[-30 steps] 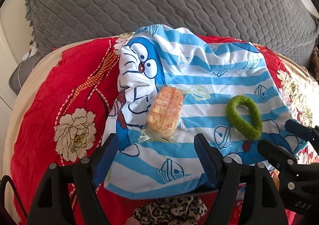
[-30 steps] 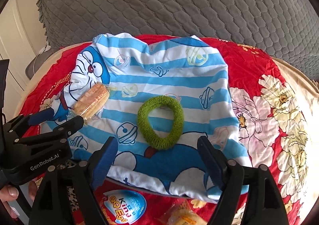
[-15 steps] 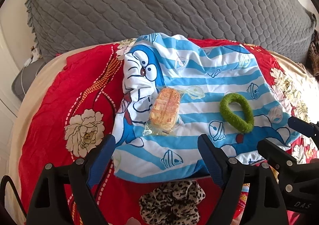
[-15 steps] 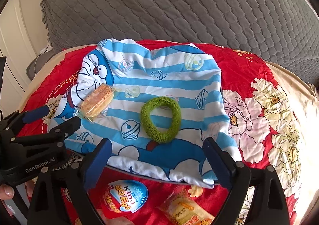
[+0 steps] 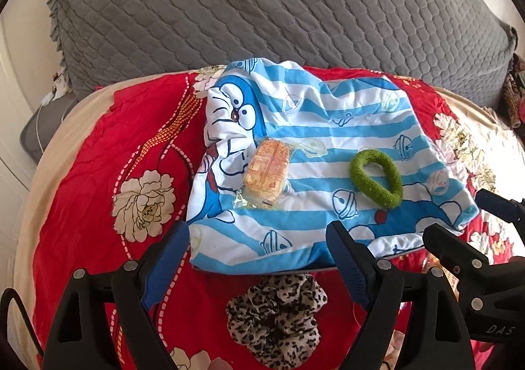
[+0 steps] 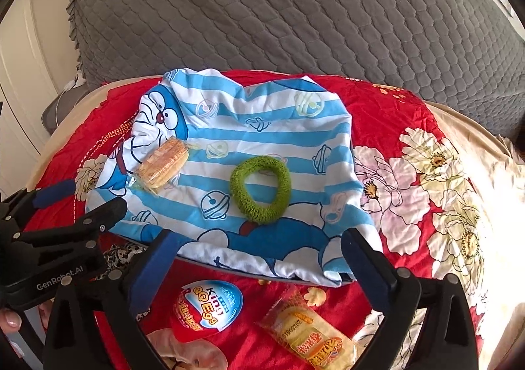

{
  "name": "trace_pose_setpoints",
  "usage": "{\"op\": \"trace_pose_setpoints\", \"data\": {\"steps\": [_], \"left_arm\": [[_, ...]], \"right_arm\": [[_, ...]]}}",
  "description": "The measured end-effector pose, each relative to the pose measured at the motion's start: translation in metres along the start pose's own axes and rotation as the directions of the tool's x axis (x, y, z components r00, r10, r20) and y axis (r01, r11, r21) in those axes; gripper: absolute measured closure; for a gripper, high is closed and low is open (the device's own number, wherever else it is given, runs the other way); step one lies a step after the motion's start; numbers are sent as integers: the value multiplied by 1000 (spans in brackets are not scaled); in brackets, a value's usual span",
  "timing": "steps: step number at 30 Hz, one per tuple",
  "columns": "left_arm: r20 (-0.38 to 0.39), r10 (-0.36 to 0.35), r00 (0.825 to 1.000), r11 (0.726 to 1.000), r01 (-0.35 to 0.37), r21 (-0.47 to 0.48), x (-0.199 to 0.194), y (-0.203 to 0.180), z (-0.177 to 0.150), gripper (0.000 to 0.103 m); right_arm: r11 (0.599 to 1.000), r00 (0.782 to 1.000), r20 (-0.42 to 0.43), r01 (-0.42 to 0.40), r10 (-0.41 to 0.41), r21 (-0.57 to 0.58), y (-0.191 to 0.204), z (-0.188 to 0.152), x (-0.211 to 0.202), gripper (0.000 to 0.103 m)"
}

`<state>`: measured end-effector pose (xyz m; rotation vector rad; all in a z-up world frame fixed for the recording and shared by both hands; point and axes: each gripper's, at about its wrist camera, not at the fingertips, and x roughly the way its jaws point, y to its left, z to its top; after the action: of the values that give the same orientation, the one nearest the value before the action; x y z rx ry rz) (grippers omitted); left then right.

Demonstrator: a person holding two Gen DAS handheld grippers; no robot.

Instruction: Organize objects

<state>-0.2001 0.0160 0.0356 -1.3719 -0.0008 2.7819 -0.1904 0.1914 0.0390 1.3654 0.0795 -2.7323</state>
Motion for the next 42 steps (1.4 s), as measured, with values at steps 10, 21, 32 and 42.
{"op": "trace_pose_setpoints", "data": {"steps": [10,21,32,42], "left_arm": [[18,3,1000,1000,-3,1,-20,0,-9,16],[11,-16,1000,1000,16,11,-39,-2,-33,16],[27,-23,999,999,22,33,-56,-5,-54,16],[12,-39,999,999,39,21,-57,-8,-68,16]], "right_arm": [[1000,1000,22,1,-1,5,1,-10,-21,2],[1000,999,34,7,-7,7,1,-29,-46,2],[1000,1000,27,10,-9,-24,10,-55,-60,2],[1000,999,44,0,0,-5,5,-78,-73,2]]}}
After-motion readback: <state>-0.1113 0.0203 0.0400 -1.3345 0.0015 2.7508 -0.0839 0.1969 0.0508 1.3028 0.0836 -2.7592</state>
